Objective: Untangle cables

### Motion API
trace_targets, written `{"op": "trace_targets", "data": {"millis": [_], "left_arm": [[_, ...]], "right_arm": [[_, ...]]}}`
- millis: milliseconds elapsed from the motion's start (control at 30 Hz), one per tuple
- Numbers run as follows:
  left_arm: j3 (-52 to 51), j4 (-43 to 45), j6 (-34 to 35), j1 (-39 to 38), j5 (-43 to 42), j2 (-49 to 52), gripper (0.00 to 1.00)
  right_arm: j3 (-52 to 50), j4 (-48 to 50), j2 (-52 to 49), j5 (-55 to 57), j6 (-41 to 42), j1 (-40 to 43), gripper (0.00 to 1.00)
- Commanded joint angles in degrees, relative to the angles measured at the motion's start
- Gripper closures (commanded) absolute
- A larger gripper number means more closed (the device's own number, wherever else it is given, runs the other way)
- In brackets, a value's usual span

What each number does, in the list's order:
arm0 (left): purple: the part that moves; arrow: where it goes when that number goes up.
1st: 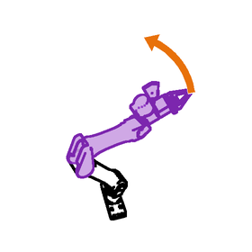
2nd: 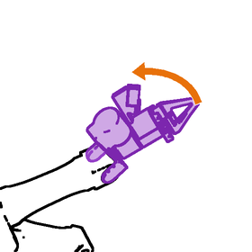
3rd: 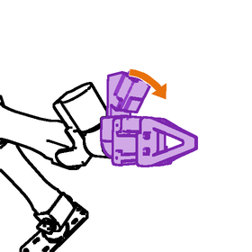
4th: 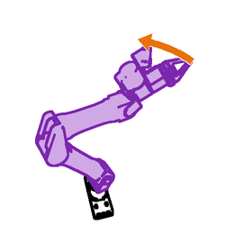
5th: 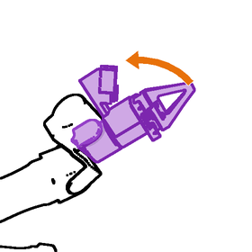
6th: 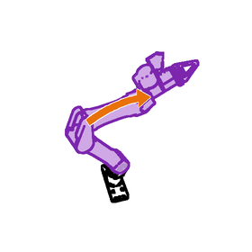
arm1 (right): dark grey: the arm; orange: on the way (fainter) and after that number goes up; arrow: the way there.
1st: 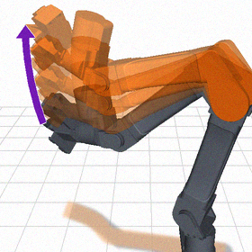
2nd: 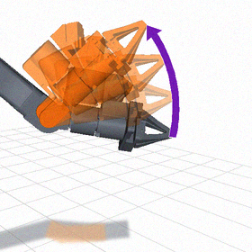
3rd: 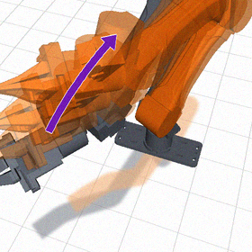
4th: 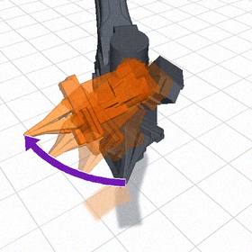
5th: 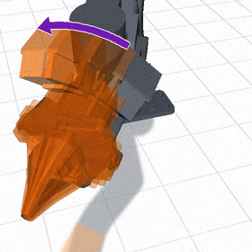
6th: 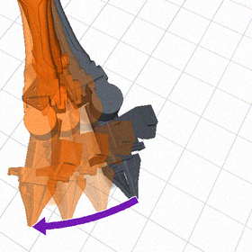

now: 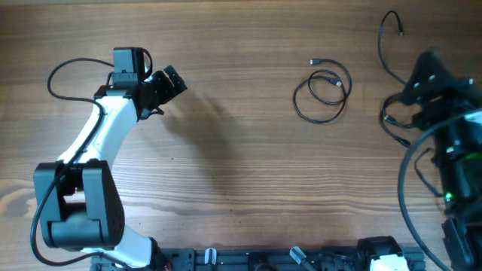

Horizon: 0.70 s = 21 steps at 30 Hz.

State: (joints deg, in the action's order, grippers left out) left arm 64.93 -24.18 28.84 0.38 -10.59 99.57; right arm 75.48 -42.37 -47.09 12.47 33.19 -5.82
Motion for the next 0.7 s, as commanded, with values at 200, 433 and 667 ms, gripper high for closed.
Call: {"op": "trace_targets", "data": {"millis": [200, 433, 667], "left_arm": [[-0.4, 0.2, 0.3, -0.2, -0.7, 0.6, 0.0], [-0.4, 0.2, 0.3, -0.2, -0.7, 0.6, 0.0], [-0.4, 0.2, 0.3, -0.2, -0.7, 0.6, 0.0]], "right_arm": [[-4.6, -24.5, -4.6, -0.1, 1.5, -0.1, 0.0], [-23.9, -6.8, 5.8, -0.1, 1.5, -0.1, 0.0], [-46.1, 13.0, 26.6, -0.1, 1.5, -0.1, 0.0]]}}
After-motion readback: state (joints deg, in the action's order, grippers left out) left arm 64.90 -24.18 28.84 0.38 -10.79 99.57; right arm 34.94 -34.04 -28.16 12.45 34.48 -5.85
